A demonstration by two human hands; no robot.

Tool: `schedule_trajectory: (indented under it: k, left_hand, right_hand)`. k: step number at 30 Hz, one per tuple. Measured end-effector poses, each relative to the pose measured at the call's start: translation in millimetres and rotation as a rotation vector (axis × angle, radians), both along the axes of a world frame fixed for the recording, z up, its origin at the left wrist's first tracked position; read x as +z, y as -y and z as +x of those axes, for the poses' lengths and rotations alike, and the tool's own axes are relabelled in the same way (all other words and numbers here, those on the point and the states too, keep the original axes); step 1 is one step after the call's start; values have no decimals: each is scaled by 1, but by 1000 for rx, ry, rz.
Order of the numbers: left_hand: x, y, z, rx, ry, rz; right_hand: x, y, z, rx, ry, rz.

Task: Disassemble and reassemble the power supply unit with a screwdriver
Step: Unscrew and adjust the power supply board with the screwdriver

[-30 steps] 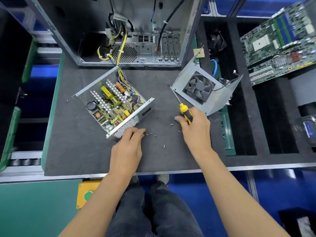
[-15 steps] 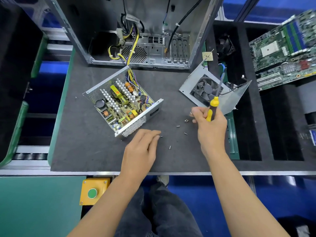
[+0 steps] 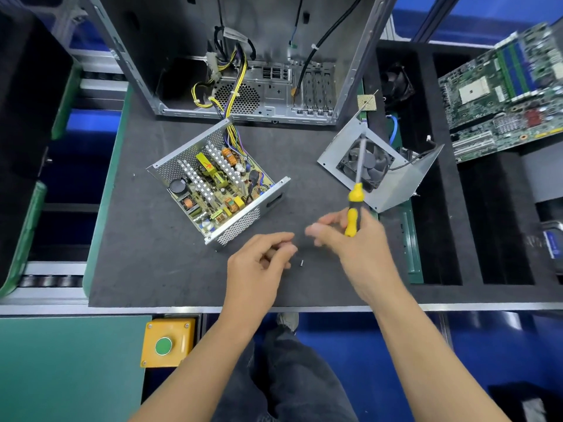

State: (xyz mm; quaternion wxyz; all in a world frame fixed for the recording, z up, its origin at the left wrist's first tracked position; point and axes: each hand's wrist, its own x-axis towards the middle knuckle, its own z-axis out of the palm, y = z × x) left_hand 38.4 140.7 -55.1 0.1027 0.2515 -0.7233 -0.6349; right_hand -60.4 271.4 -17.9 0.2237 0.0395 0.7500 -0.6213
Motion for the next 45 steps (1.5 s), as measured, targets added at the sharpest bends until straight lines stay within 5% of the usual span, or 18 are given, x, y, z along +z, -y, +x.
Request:
schedule_trajectory:
  k: [7,12,17,23,30,45]
  left_hand:
    - [14,9,15,12,-130,124]
    - [34,19,26,51,-186,127]
    - [47,53,38,316,-215,347]
    - [33,105,45,519,-190,632]
    - [21,115,47,340,-194,751]
    - [13,126,41,258,-164,808]
  right_hand:
    - [0,13,27,69,208,-179]
    - [8,24,30,103,176,-251]
    - [17,15,22,231,-154,157]
    - [38,24,9,358,-433,189]
    - [43,47,14,631,-582,265]
    - [46,67,4,668,-531,246]
